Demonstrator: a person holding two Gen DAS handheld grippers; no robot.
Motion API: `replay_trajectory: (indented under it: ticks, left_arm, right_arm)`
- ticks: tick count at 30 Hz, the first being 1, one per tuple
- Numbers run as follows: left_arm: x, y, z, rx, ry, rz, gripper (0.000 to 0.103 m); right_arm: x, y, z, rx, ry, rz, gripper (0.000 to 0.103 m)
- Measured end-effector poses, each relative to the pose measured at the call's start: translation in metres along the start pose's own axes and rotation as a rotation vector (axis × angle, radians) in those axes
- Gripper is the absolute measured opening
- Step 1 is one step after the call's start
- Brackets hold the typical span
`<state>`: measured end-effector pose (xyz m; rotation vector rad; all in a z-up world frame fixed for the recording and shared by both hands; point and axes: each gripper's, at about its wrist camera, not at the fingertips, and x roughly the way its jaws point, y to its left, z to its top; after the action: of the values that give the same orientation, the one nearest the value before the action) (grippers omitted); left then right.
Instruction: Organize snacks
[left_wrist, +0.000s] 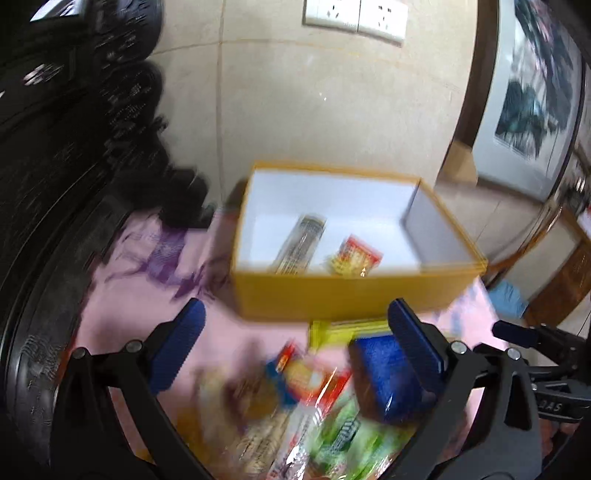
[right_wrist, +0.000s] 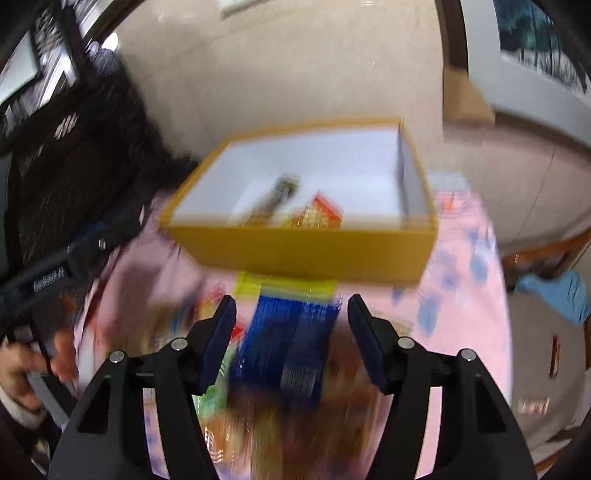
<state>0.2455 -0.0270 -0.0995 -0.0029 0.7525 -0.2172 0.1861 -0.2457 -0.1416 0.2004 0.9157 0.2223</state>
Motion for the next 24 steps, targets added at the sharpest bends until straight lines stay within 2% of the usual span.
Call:
replay_trajectory:
  ticks: [3, 4, 5, 6, 9, 16, 19, 24]
  left_arm:
    - [-0.01, 0.009, -0.042, 0.013, 0.052, 0.017, 0.101]
    - [-0.012, 0.012, -0.053, 0.015, 0.073, 0.02, 0.101]
    - [-0.014, 0.018, -0.067, 0.015, 0.097, 0.03, 0.101]
    - [-0.017, 0.021, -0.075, 0.015, 0.11, 0.039, 0.101]
    - [-0.025, 0.03, -0.095, 0.004, 0.131, 0.048, 0.101]
    - [-0.028, 0.033, -0.114, 0.047, 0.15, 0.064, 0.101]
    - [-0.02, 0.033, -0.118, 0.032, 0.17, 0.041, 0.101]
    - [-0.01, 0.021, -0.121, 0.07, 0.186, 0.007, 0.101]
  right_arm:
    - [0.005, 0.006, -0.042, 0.034, 0.074, 0.028, 0.06]
    - [0.008, 0.009, -0.049, 0.04, 0.088, 0.032, 0.057]
    - [0.012, 0.01, -0.056, 0.048, 0.106, 0.036, 0.049]
    - [0.016, 0.01, -0.063, 0.054, 0.123, 0.036, 0.045]
    - [0.027, 0.014, -0.074, 0.054, 0.159, 0.037, 0.042]
    - [0.055, 0.021, -0.08, 0.014, 0.251, 0.018, 0.04]
    - [0.067, 0.018, -0.088, 0.017, 0.29, 0.015, 0.031]
    - [0.068, 0.017, -0.093, 0.028, 0.281, 0.018, 0.029]
